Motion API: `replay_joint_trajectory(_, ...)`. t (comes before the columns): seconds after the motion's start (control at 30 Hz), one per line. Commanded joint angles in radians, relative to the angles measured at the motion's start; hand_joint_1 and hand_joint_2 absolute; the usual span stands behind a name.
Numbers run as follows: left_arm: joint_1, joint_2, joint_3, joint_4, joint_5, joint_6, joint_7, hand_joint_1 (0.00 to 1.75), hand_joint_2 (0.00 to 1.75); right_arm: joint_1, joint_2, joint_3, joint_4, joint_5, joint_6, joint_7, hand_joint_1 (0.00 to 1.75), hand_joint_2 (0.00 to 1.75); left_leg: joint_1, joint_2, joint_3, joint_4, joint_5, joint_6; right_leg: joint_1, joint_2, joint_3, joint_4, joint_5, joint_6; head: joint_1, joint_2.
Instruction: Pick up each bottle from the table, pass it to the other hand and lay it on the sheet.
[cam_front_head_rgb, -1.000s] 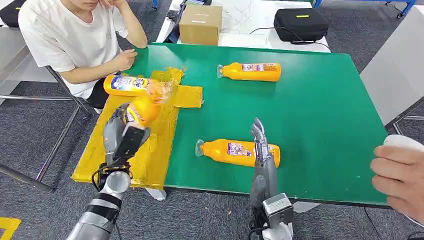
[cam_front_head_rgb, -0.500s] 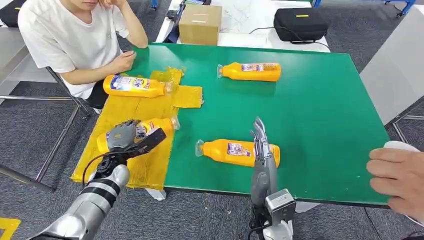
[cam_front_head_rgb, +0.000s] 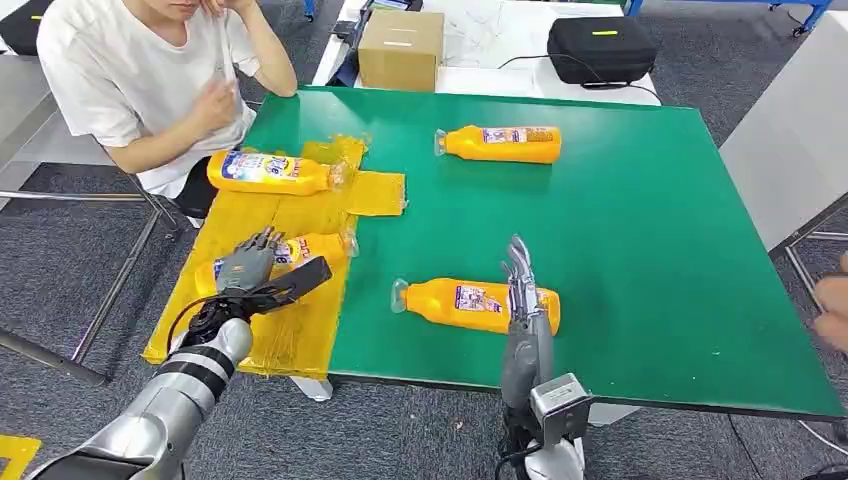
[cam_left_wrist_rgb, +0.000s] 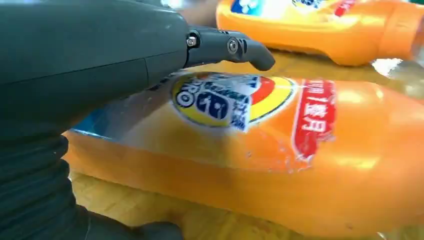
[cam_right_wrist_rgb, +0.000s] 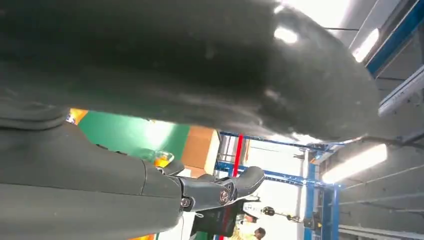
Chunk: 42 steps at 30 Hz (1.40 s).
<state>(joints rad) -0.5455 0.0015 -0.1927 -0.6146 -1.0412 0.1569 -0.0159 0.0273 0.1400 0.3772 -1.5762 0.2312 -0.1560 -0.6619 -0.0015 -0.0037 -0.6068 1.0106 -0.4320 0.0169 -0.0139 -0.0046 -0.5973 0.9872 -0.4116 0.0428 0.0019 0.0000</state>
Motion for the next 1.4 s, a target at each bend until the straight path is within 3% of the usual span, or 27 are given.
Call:
replay_joint_trajectory(0.03, 0.046, -0.051, 0.027, -0.101, 0.228, -0.053, -0.178, 0.0, 1.75, -0.033, -0.008, -0.021, 0.085, -0.004, 0.006, -0.002, 0.0, 0.0, 0.001, 0.001, 0.004, -0.001, -0.001, -0.001, 0.001, 0.001, 0.004, -0.002, -0.001, -0.001, 0.0, 0.0)
replay_joint_trajectory(0.17, 0.081, -0.081, 0.05, -0.19, 0.335, -0.024, -0.243, 0.0, 1.75, -0.032, -0.01, -0.017, 0.089, -0.004, 0.006, -0.005, 0.0, 0.0, 0.0, -0.001, 0.002, -0.001, 0.0, 0.0, 0.0, -0.001, 0.003, -0.001, 0.0, -0.001, 0.0, 0.0)
replay_joint_trajectory(0.27, 0.139, -0.107, 0.086, -0.346, 0.541, 0.046, -0.403, 0.0, 1.75, -0.039, -0.016, 0.002, 0.103, 0.0, 0.008, -0.011, 0.0, 0.0, 0.0, 0.0, 0.001, 0.0, -0.001, 0.0, 0.0, 0.0, 0.002, -0.001, 0.0, -0.001, 0.0, 0.0)
replay_joint_trajectory(0.43, 0.196, -0.122, 0.128, -0.539, 0.715, 0.131, -0.508, 0.0, 1.75, -0.052, -0.021, 0.023, 0.13, -0.001, 0.007, -0.012, 0.0, 0.0, 0.0, 0.001, 0.002, 0.0, -0.001, -0.001, 0.001, 0.001, 0.002, -0.001, 0.0, -0.001, 0.0, 0.0)
replay_joint_trajectory(0.63, 0.216, -0.133, 0.146, -0.596, 0.798, 0.146, -0.559, 0.0, 1.75, -0.058, -0.024, 0.033, 0.136, -0.001, 0.006, -0.012, 0.0, 0.0, 0.002, 0.002, 0.004, 0.0, -0.002, -0.001, 0.002, 0.001, 0.004, -0.002, -0.001, -0.002, 0.0, 0.0)
replay_joint_trajectory(0.73, 0.261, -0.139, 0.168, -0.753, 0.936, 0.161, -0.591, 0.0, 1.75, -0.073, -0.039, 0.045, 0.159, 0.025, -0.025, -0.013, 0.0, 0.0, 0.001, 0.002, 0.0, 0.0, -0.001, 0.0, 0.001, 0.002, 0.0, -0.001, 0.0, -0.001, 0.0, 0.0)
replay_joint_trajectory(0.9, 0.287, -0.133, 0.19, -0.835, 1.004, 0.161, -0.578, 0.0, 1.75, -0.095, -0.094, 0.056, 0.218, 0.173, -0.103, 0.041, 0.0, 0.0, 0.001, 0.002, 0.002, -0.001, -0.001, -0.001, 0.001, 0.001, 0.002, -0.001, 0.0, -0.001, 0.0, 0.0)
replay_joint_trajectory(0.93, 0.308, -0.138, 0.2, -0.872, 1.045, 0.144, -0.582, 0.0, 1.75, -0.126, -0.145, 0.092, 0.286, 0.363, -0.151, 0.17, 0.0, 1.75, 0.002, 0.003, 0.003, -0.001, -0.002, -0.001, 0.002, 0.002, 0.004, -0.002, -0.001, -0.001, 0.0, 0.0)
replay_joint_trajectory(1.0, 0.358, -0.156, 0.207, -0.961, 1.098, 0.109, -0.577, 0.0, 1.75, -0.179, -0.208, 0.104, 0.426, 0.606, -0.251, 0.292, 0.0, 1.75, 0.001, 0.003, 0.003, -0.001, -0.001, -0.001, 0.001, 0.003, 0.003, -0.002, 0.0, -0.001, 0.0, 0.0)
replay_joint_trajectory(1.03, 0.4, -0.167, 0.193, -1.028, 1.113, 0.089, -0.567, 0.0, 1.75, -0.199, -0.229, 0.076, 0.496, 0.638, -0.283, 0.304, 0.0, 1.75, 0.002, 0.004, 0.005, -0.002, -0.002, -0.001, 0.002, 0.004, 0.005, -0.004, 0.001, -0.001, 0.0, 0.0)
replay_joint_trajectory(1.17, 0.506, -0.18, 0.123, -1.131, 1.115, 0.088, -0.567, 0.0, 1.75, -0.233, -0.298, 0.011, 0.578, 0.748, -0.329, 0.351, 0.0, 1.75, 0.001, 0.002, 0.006, -0.002, -0.002, 0.0, 0.001, 0.002, 0.007, -0.005, 0.0, 0.0, 0.0, 0.0)
replay_joint_trajectory(1.4, 0.502, -0.172, 0.118, -1.12, 1.118, 0.09, -0.57, 0.0, 1.75, -0.225, -0.296, 0.008, 0.551, 0.791, -0.319, 0.384, 0.0, 1.75, -0.002, 0.001, 0.003, -0.001, -0.002, -0.001, -0.001, 0.0, 0.004, -0.002, -0.001, -0.001, 0.0, 0.0)
